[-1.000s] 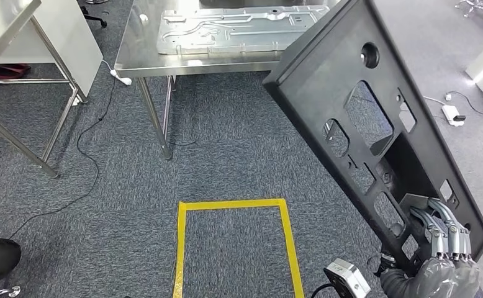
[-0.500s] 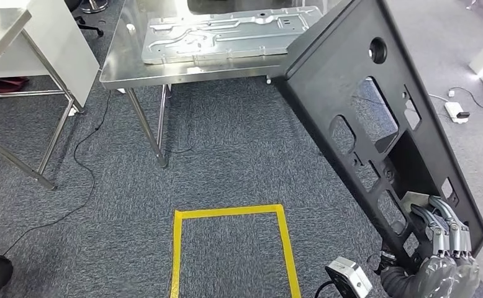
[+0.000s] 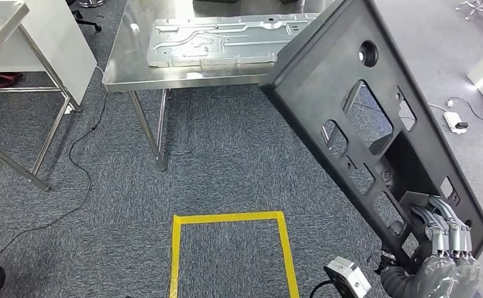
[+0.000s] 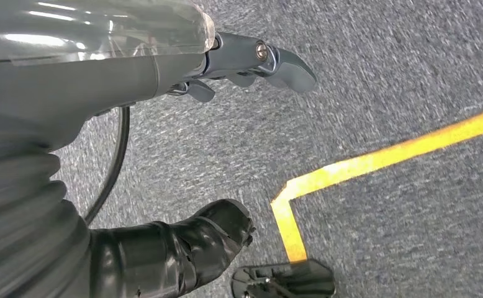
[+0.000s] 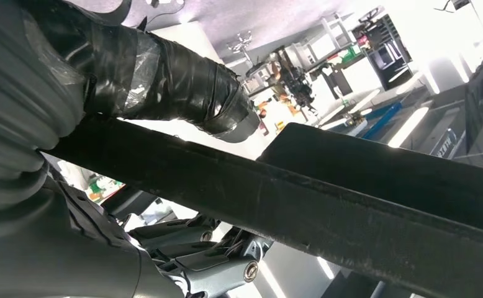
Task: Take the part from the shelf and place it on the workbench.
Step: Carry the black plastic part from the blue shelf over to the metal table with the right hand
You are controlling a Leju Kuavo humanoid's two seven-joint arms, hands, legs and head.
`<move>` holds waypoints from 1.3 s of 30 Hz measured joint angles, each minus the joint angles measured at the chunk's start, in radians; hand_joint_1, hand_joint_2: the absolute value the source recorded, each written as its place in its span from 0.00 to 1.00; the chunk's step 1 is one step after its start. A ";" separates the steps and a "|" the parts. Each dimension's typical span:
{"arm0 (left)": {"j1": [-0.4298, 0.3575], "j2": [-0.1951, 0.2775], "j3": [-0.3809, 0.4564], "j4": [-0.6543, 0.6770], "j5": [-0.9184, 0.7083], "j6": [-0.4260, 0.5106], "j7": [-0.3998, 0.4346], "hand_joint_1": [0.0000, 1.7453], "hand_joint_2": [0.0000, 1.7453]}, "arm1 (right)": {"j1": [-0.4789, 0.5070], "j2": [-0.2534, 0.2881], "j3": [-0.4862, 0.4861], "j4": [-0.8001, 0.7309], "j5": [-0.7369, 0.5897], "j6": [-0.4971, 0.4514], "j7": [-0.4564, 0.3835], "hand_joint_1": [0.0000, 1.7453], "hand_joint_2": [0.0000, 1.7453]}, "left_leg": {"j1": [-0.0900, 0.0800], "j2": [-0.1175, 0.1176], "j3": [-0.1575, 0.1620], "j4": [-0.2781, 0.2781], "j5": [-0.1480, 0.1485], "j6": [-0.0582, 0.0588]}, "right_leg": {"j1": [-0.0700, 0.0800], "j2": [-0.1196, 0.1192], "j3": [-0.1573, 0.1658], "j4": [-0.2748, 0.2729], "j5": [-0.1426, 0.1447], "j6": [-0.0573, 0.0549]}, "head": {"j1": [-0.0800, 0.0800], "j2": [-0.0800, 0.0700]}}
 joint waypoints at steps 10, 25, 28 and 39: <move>-0.006 -0.002 0.000 0.000 -0.002 0.002 0.001 0.00 1.00 | -0.003 -0.004 0.003 0.005 0.000 0.000 0.004 1.00 1.00 | -0.001 0.000 0.013 0.058 -0.079 -0.048 | 0.001 0.001 0.104 -0.250 0.110 -0.044 | -0.006 0.000; 0.000 0.000 -0.001 0.000 -0.003 0.000 0.002 0.00 1.00 | -0.016 -0.008 0.029 0.005 -0.021 0.000 -0.021 1.00 1.00 | -0.010 0.000 -0.045 0.005 0.039 -0.002 | 0.014 0.000 0.178 -0.221 0.011 -0.021 | -0.005 0.000; -0.001 -0.001 -0.002 0.000 -0.003 0.001 0.002 0.00 1.00 | -0.017 -0.009 0.034 0.005 -0.015 0.000 -0.040 1.00 1.00 | -0.006 0.002 -0.024 -0.003 0.026 0.007 | 0.004 -0.001 0.067 -0.042 -0.049 -0.008 | -0.002 0.000; -0.007 -0.002 -0.007 0.000 -0.006 0.001 0.003 0.00 1.00 | -0.020 -0.009 0.034 0.002 -0.017 0.000 -0.053 1.00 1.00 | -0.001 0.000 0.034 0.011 -0.048 -0.044 | -0.004 0.000 0.102 -0.237 0.103 -0.029 | -0.004 0.000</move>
